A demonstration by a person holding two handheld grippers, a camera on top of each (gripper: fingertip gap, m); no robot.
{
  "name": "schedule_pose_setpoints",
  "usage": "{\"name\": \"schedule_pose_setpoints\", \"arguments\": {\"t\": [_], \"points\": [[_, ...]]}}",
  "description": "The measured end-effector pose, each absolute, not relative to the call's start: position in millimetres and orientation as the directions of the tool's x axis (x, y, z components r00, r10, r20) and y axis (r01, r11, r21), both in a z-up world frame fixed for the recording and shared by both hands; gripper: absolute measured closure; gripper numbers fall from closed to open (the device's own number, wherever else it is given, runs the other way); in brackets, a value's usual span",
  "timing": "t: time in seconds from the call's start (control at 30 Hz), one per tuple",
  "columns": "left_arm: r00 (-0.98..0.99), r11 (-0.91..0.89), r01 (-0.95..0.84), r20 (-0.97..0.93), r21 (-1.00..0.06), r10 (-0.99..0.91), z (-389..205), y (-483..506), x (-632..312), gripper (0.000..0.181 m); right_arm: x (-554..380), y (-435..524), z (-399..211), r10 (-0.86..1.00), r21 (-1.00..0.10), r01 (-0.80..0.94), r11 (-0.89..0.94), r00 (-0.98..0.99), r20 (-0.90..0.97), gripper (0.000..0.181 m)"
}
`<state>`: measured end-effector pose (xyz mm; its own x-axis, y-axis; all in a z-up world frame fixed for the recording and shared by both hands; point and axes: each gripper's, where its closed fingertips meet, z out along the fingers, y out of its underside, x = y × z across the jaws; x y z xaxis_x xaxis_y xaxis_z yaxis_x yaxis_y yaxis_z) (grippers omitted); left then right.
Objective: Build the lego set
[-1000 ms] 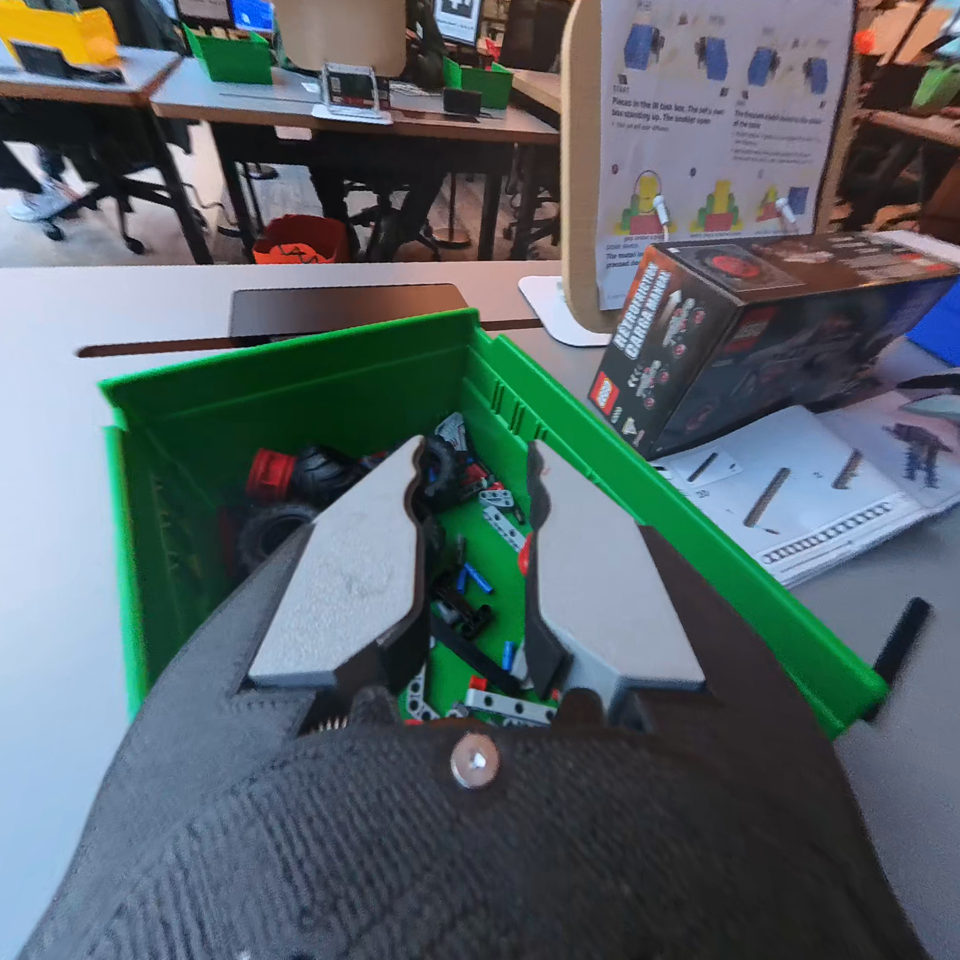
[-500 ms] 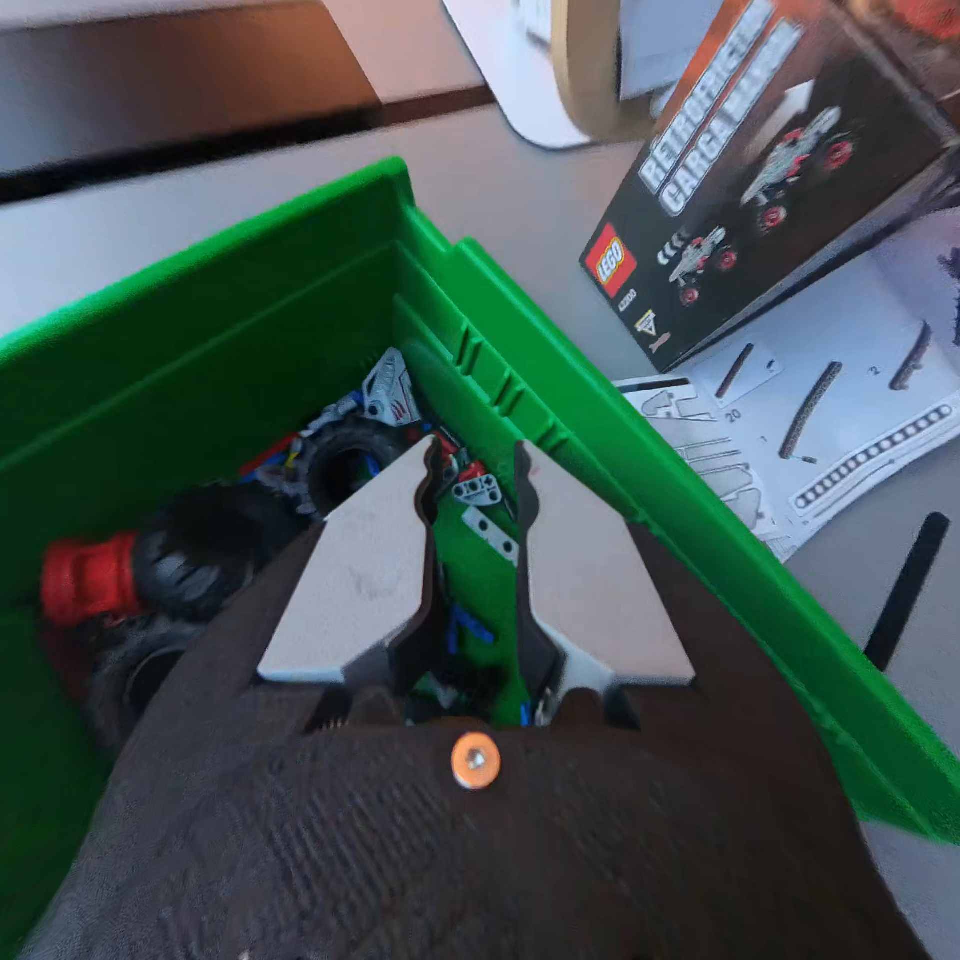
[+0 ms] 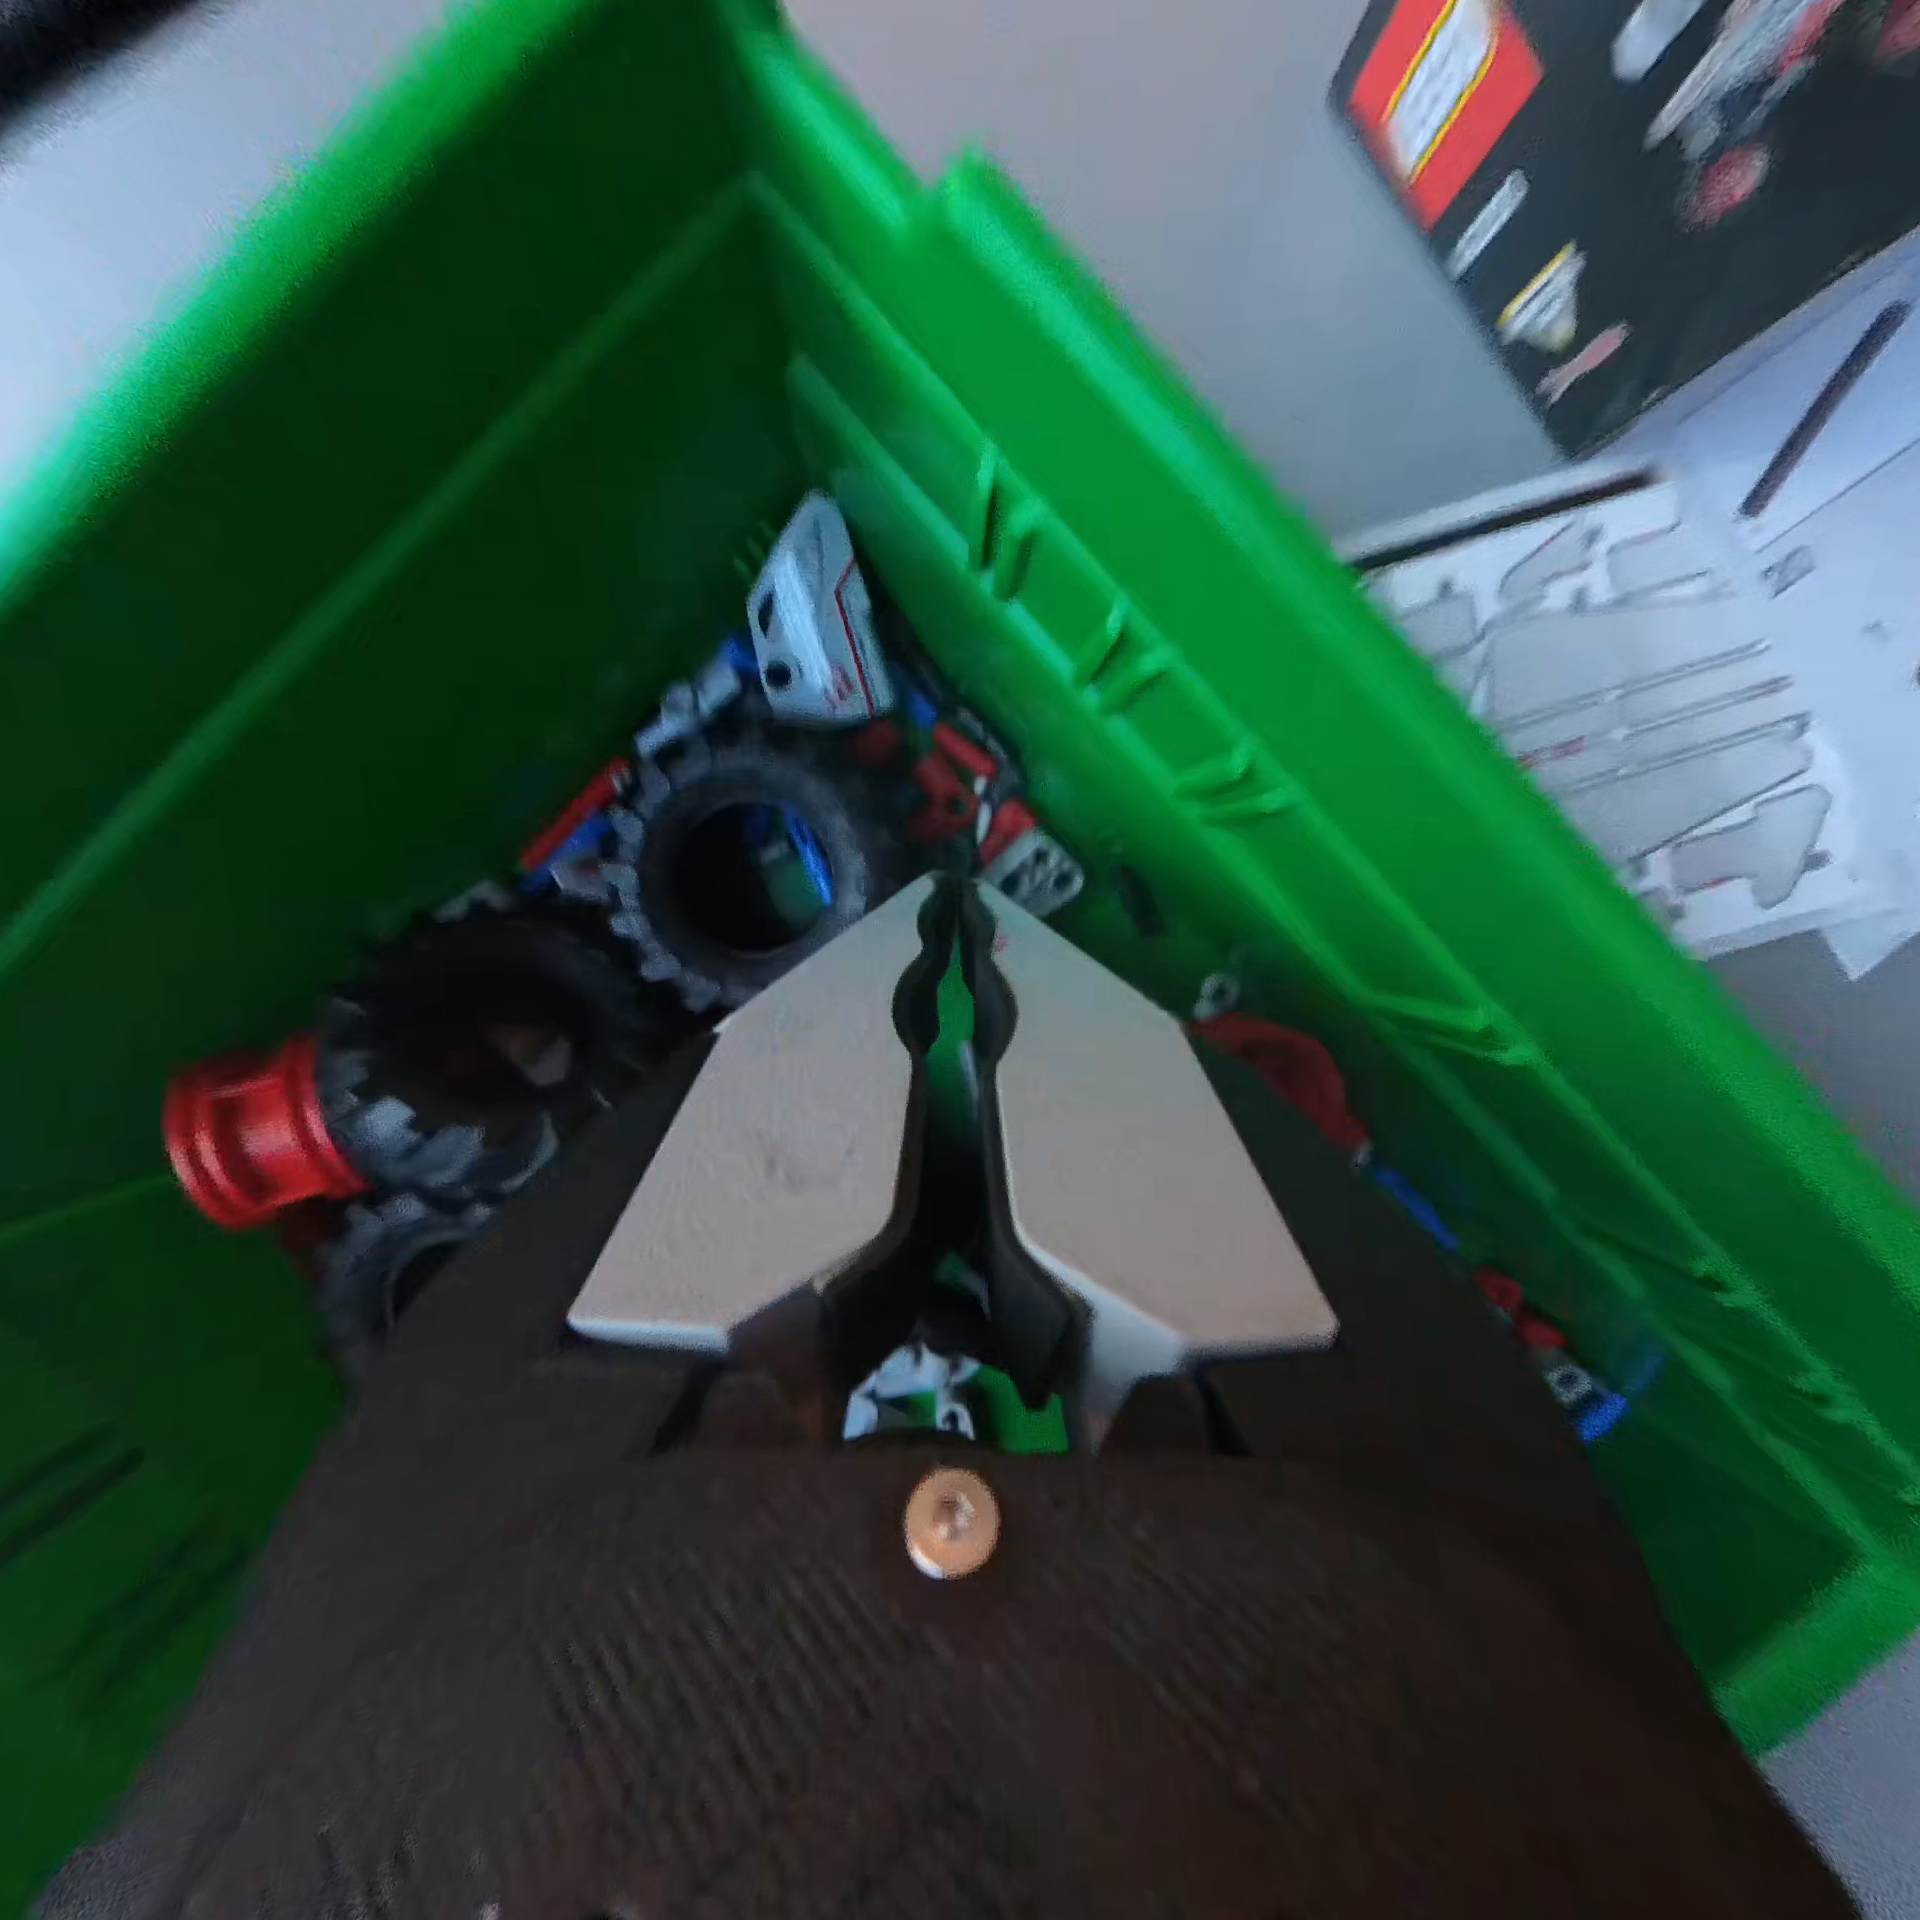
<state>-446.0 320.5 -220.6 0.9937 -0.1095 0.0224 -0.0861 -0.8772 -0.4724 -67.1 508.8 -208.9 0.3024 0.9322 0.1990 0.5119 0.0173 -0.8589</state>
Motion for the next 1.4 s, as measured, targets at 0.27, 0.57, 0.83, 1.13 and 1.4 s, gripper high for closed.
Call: {"name": "schedule_pose_setpoints", "arguments": {"t": [0.27, 0.57, 0.83, 1.13, 1.4], "points": [[0.987, -0.848, -0.105, 0.046, -0.52, -0.151, -213.4, 344.3, -436.5, 0.165, -66.4, 510.9, -211.2, 0.926, -0.849, 0.528, 0.018, 0.31, 0.213, 0.155], [0.97, -0.886, -0.164, 0.095, -0.433, -0.225, -232.6, 324.9, -421.9, 0.177, -64.9, 513.0, -211.7, 0.92, -0.846, 0.533, 0.018, 0.322, 0.223, 0.155], [0.979, -0.892, -0.176, 0.017, -0.417, -0.201, -233.0, 313.1, -442.9, 0.181, -64.5, 513.6, -211.4, 0.918, -0.846, 0.533, 0.02, 0.326, 0.226, 0.155], [0.901, -0.83, -0.332, 0.109, -0.449, -0.419, -232.2, 303.4, -400.5, 0.18, -64.6, 512.7, -211.0, 0.924, -0.849, 0.527, 0.014, 0.318, 0.213, 0.155], [0.912, -0.829, -0.373, -0.002, -0.417, -0.409, -241.6, 306.8, -415.5, 0.167, -64.8, 512.1, -210.7, 0.924, -0.85, 0.526, 0.02, 0.316, 0.217, 0.156]]}}
